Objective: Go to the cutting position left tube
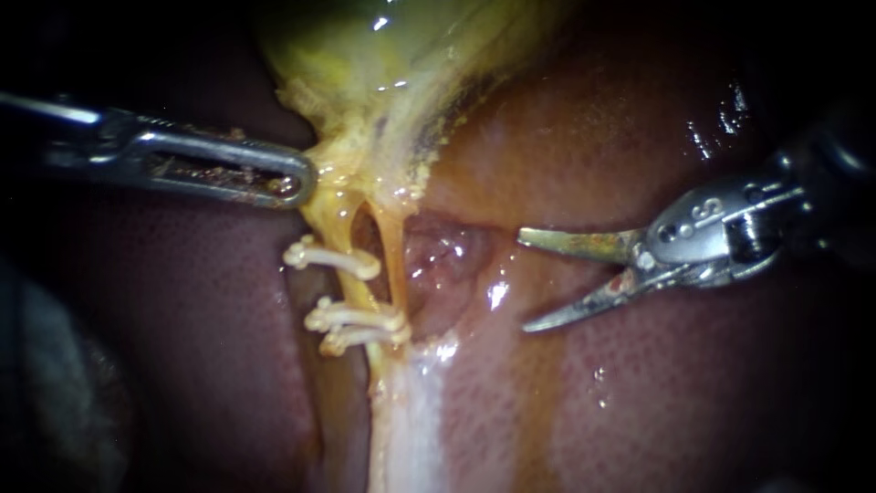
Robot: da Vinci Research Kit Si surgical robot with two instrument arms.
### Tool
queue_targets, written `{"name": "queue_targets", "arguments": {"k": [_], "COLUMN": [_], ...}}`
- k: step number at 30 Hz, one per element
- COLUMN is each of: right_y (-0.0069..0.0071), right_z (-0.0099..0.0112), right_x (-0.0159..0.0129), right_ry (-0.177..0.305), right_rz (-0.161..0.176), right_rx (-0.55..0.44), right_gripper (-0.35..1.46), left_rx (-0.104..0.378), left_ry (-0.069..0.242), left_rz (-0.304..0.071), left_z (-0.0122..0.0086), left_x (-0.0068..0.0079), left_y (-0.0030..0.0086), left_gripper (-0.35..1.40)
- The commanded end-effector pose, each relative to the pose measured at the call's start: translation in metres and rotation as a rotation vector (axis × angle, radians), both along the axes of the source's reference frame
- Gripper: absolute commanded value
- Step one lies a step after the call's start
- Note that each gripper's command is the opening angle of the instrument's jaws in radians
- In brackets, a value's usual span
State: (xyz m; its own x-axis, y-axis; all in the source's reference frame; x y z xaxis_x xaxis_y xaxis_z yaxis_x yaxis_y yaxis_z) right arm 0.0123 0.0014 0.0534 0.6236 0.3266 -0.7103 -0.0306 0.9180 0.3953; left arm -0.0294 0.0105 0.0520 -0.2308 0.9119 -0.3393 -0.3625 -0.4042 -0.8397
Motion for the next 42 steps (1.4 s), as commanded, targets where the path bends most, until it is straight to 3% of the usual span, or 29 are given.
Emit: {"name": "queue_targets", "arguments": {"k": [1,6,16,30,42], "right_y": [-0.0001,-0.001,-0.0032,-0.0032,-0.0035], "right_z": [0.0,-0.0002,0.0026,0.0068,0.0063], "right_x": [0.0004,0.0034,0.0086,0.0097,0.013], "right_ry": [0.009,0.052,0.042,0.034,0.136], "right_rz": [-0.004,-0.013,-0.02,-0.027,-0.032], "right_rx": [0.009,0.071,0.166,0.242,0.351], "right_gripper": [1.45,1.41,1.41,1.41,1.38], "left_rx": [-0.001,-0.003,-0.003,-0.005,-0.005], "left_ry": [0.0,0.001,0.002,0.005,0.006], "left_rz": [-0.002,-0.004,-0.005,-0.009,-0.01], "left_z": [0.0002,0.0003,0.0003,0.0003,0.0003], "left_x": [-0.0002,-0.0005,-0.0007,-0.001,-0.0011], "left_y": [-0.0001,-0.0002,-0.0003,-0.0004,-0.0005], "left_gripper": [-0.35,-0.35,-0.35,-0.35,-0.35]}}
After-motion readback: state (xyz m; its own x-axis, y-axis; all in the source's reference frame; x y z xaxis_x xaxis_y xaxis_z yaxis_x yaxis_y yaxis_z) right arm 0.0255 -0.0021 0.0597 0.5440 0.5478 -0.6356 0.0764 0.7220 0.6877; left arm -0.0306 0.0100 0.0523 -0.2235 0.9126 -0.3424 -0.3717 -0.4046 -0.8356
